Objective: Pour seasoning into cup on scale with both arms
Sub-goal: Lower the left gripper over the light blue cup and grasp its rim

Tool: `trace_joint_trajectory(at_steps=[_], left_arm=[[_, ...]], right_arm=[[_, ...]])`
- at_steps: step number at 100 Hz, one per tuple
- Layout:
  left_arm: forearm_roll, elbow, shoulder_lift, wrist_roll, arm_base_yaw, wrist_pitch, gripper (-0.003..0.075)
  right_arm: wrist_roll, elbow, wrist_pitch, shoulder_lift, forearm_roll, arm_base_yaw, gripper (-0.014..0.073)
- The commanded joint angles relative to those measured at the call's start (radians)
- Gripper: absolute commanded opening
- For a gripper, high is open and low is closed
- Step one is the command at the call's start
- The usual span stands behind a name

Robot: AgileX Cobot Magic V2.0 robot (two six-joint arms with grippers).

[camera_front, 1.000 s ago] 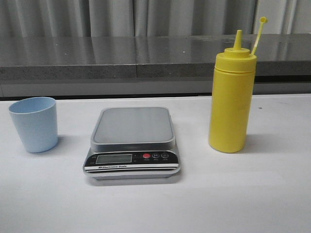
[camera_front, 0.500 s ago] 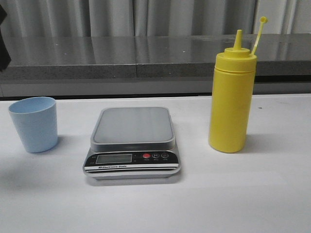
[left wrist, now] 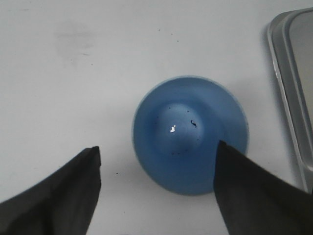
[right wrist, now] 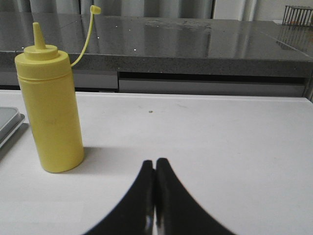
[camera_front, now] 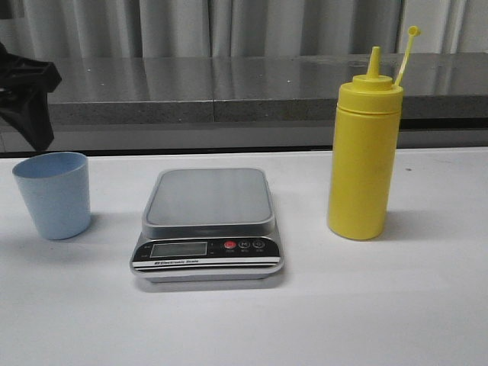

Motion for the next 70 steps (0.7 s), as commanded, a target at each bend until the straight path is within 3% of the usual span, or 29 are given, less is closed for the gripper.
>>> trace_joint_trajectory(at_steps=[1,53,60,70], left_arm=[[-0.012,-0.039,-0.009,-0.012,-0.003,-0.032,0.0473],[-0.030,-0.041,0.078,-0.042,0.007,-0.093,0.0469],[-0.030,-0.041,0.078,-0.042,0.007,-0.093,0.0438],[-0.030,-0.041,0.078,-0.042,0.007,-0.087,0.0329]], right_arm=[[0.003,-0.016,-0.081,-0.023,-0.013,-0.005,-0.0039],[0.003,-0.016,-0.081,-0.023,-0.013,-0.005,-0.0039],[0.003,-0.016,-0.081,-0.023,-0.013,-0.005,-0.0039],[0.003,-0.016,-0.081,-0.023,-0.013,-0.005,-0.0039]])
